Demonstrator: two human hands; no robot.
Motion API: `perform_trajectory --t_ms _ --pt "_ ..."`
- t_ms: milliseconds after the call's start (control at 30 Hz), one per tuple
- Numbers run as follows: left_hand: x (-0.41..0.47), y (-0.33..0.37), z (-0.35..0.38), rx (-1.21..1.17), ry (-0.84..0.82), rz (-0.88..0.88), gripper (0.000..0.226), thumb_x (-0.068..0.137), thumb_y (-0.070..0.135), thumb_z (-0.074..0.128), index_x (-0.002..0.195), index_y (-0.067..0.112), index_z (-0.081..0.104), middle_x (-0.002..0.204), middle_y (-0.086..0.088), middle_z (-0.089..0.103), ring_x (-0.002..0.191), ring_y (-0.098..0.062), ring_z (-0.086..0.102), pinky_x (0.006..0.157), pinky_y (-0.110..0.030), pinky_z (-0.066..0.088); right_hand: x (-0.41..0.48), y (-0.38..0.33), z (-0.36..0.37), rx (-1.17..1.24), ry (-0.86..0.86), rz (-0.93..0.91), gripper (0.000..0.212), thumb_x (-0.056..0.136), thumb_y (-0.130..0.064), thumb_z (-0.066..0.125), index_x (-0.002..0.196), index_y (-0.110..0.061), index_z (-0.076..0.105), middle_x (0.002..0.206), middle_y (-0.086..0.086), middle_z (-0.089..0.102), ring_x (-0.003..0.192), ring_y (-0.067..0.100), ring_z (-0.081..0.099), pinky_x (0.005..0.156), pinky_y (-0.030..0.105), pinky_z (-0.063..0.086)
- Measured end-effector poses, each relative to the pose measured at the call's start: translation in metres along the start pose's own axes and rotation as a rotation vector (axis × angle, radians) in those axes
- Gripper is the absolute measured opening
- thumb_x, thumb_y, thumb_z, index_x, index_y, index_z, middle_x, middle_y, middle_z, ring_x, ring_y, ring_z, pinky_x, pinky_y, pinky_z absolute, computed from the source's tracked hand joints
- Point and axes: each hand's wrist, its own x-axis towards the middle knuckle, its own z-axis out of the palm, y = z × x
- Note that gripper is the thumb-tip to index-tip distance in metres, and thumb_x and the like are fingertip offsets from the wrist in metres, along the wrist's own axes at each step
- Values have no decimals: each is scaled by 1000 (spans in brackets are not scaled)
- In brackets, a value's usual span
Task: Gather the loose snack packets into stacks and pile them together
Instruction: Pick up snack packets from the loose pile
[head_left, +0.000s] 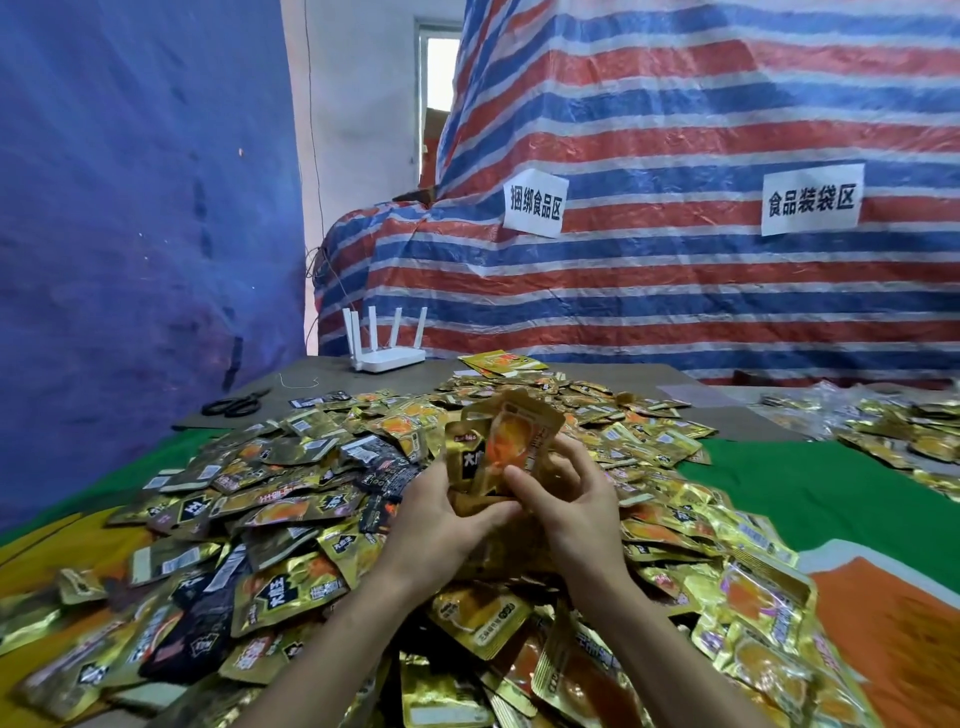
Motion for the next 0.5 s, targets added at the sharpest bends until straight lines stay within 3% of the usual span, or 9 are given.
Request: perform_trajectory --t_ms 67,200,300,400,500 --pt "3 -1 0 -60 42 -18 28 78 21 86 101 24 68 93 4 77 86 -17 75 68 -34 63 -1 1 3 44 -14 30 43 76 -24 83 116 -21 68 101 5 77 94 23 75 74 40 63" --pt "6 2 0 -244 263 -55 42 65 40 84 98 19 70 91 -1 78 84 -22 76 64 -38 62 -2 1 6 85 -42 31 10 94 -17 69 96 -23 76 94 8 78 88 26 76 68 37 63" --pt "7 -3 4 -369 407 -162 57 65 50 85 106 16 65 100 -3 76 97 -26 73 88 -55 57 -2 1 9 53 95 35 18 101 -15 60 96 -23 75 90 3 77 86 21 74 63 27 60" --pt "7 -5 8 -437 530 -238 61 64 61 84 105 21 61 111 -3 72 114 -31 63 108 -61 40 3 7 7 -177 238 14 22 103 -24 55 123 -19 62 118 5 62 105 20 64 81 39 62" --pt "7 -2 8 -520 621 -291 55 68 63 81 98 25 55 120 -4 64 122 -32 55 111 -61 35 -2 8 10 -453 241 -125 40 95 -49 58 128 -27 53 130 -1 38 125 16 41 104 41 48"
